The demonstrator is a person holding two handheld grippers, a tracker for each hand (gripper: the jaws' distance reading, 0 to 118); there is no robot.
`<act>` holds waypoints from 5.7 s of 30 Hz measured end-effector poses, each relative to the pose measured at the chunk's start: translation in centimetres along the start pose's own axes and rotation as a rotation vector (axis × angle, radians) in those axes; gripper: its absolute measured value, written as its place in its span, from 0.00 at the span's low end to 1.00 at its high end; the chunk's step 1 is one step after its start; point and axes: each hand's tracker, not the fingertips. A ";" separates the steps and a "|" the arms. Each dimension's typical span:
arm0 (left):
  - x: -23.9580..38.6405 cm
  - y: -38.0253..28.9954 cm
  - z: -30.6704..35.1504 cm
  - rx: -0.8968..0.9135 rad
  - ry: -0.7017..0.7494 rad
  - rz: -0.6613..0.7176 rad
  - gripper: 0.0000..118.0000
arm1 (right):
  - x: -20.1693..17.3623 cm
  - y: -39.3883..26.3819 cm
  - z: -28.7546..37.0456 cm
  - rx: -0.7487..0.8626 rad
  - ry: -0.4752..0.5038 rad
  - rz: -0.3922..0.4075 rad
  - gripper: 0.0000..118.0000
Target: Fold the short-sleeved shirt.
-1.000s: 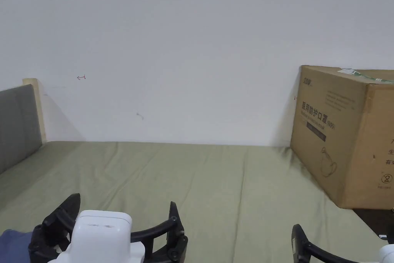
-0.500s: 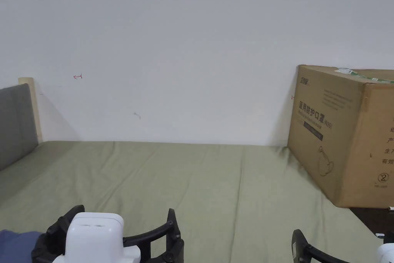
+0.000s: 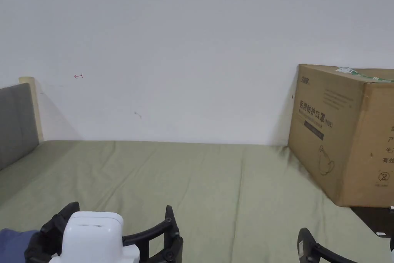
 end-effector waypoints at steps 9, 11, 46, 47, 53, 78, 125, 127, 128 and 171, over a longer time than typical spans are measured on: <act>0.3 0.0 0.1 0.001 -0.013 -0.014 0.99 | -0.3 0.1 0.5 0.015 -0.001 0.009 1.00; 0.4 -0.1 0.1 -0.003 -0.016 -0.014 0.99 | -0.4 0.1 0.5 0.013 0.000 0.015 1.00; -17.8 -1.8 7.7 -0.218 0.422 -0.050 0.00 | -16.9 0.4 -6.8 -0.115 0.511 -0.001 0.00; -18.1 -1.9 7.8 -0.219 0.425 -0.044 0.00 | -17.0 0.5 -7.0 -0.127 0.554 -0.026 0.00; -20.5 -0.8 4.4 -0.237 0.446 -0.011 0.00 | -15.7 0.1 -7.9 -0.210 0.573 -0.042 0.00; -39.1 -28.6 -22.3 -1.266 0.272 0.263 1.00 | -13.3 -9.6 -13.8 -0.633 0.516 0.006 0.00; 11.7 -11.2 -27.2 -1.111 -0.607 0.131 0.01 | 7.8 -4.1 -5.6 -0.466 0.082 -0.239 0.00; 11.8 -16.6 -27.0 -1.247 -0.603 0.248 0.01 | 8.1 -5.2 -5.9 -0.496 0.080 -0.248 0.00; 11.9 -18.6 -26.1 -1.306 -0.589 0.276 0.01 | 8.2 -5.8 -6.2 -0.518 0.081 -0.251 0.00; -1.9 -8.7 -17.5 -0.905 -0.287 0.278 0.00 | 5.5 -2.5 -5.4 -0.220 0.079 -0.215 0.00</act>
